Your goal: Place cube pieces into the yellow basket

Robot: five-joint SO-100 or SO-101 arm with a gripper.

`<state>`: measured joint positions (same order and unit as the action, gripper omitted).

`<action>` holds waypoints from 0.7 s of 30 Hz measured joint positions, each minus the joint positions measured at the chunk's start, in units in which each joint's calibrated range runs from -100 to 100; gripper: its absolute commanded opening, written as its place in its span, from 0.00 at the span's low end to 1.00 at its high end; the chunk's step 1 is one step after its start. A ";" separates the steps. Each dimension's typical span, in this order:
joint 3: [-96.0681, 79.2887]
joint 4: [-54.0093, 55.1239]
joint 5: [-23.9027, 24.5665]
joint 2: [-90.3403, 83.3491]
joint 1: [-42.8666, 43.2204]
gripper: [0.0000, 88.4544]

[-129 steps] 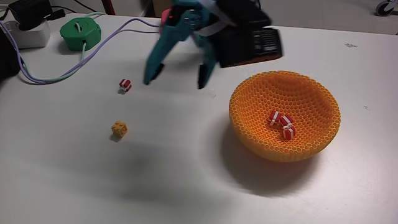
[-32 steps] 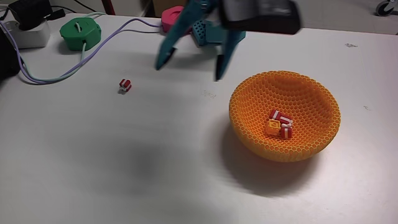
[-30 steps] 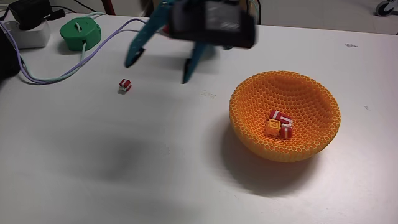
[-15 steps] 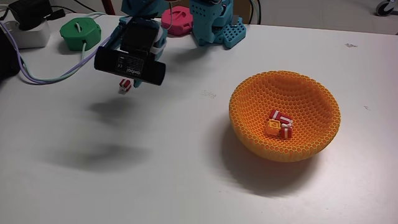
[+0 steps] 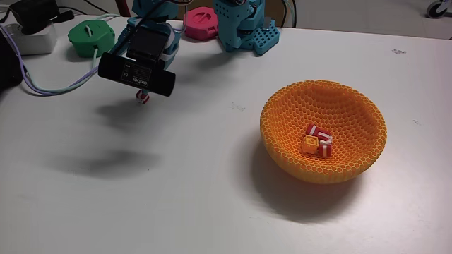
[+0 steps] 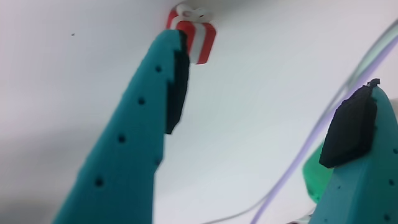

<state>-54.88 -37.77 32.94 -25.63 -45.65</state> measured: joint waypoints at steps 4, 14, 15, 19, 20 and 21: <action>-1.67 0.00 1.17 0.79 0.19 0.45; -4.24 4.10 2.15 2.75 0.68 0.43; -4.24 4.66 2.15 3.05 0.77 0.42; -5.02 8.21 1.90 5.31 0.29 0.29; -5.62 10.09 1.90 6.00 0.10 0.19; -6.21 11.65 2.15 6.79 0.00 0.12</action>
<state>-61.08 -26.12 35.09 -18.84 -45.65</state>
